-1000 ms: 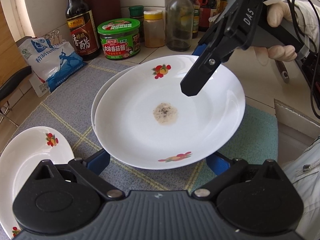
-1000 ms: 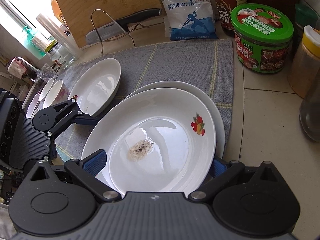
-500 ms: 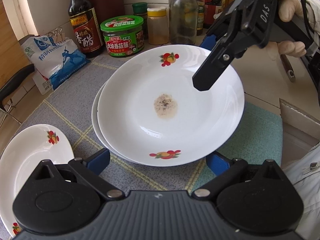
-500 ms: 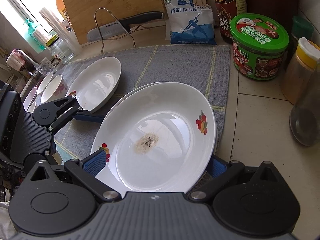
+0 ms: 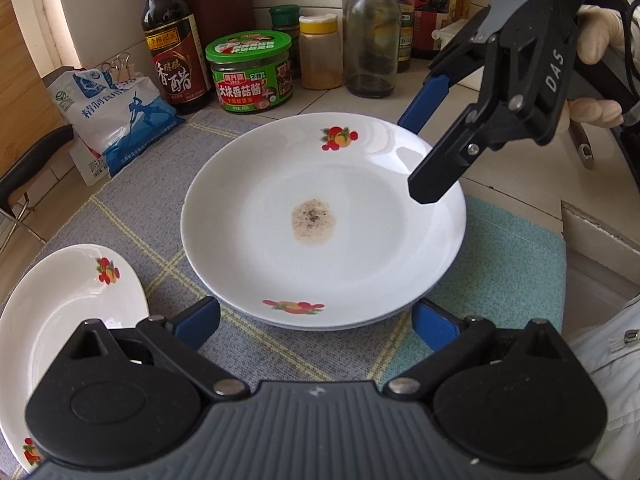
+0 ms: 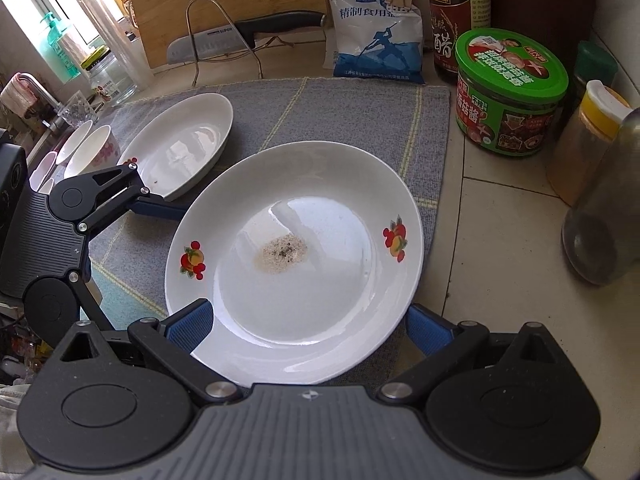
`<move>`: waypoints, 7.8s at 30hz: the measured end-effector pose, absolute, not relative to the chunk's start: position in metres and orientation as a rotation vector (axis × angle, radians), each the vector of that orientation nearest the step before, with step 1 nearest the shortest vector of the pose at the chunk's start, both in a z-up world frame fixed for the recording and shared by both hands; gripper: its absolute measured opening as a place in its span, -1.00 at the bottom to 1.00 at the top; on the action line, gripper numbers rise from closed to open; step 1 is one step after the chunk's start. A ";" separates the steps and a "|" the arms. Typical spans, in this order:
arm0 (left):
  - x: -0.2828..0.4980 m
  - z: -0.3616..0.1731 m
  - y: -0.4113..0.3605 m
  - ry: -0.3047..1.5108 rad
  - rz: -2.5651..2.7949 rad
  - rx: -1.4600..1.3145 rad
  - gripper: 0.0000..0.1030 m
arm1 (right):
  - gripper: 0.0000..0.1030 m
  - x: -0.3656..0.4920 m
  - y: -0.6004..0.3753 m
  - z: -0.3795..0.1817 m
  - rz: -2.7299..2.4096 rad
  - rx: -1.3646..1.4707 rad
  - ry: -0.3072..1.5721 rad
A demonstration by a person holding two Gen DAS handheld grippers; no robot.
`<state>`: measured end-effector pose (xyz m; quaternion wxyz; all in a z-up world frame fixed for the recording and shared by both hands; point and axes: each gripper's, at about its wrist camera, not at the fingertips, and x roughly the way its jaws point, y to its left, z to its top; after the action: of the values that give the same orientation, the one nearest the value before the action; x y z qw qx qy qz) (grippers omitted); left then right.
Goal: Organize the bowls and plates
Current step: 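Lower the stained plate onto the placed plate and open the right gripper, then move the right gripper back toward another white fruit-print plate, then close the right gripper on the rim of that plate, then lift the held plate with the right gripper toward the plate stack, then lower the held plate onto the stacked plates with the right gripper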
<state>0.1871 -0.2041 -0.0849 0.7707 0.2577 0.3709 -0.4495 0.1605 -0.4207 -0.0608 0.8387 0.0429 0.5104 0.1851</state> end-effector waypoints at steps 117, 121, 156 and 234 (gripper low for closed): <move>0.218 -0.105 -0.063 0.716 -0.499 0.245 1.00 | 0.94 0.388 -0.222 -0.093 0.889 -0.024 1.213; 0.218 -0.105 -0.063 0.717 -0.499 0.246 1.00 | 0.94 0.391 -0.223 -0.093 0.895 -0.006 1.234; 0.183 -0.071 -0.050 0.763 -0.560 0.289 0.98 | 0.99 0.327 -0.215 -0.065 0.864 0.023 1.221; 0.154 -0.063 -0.190 0.771 -0.935 0.461 0.98 | 1.00 0.203 -0.402 -0.078 0.496 0.249 1.123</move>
<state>0.1535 -0.1903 -0.0632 0.7971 0.2146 0.3589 -0.4356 0.2035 -0.4018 -0.0780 0.8102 0.1165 0.5256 0.2319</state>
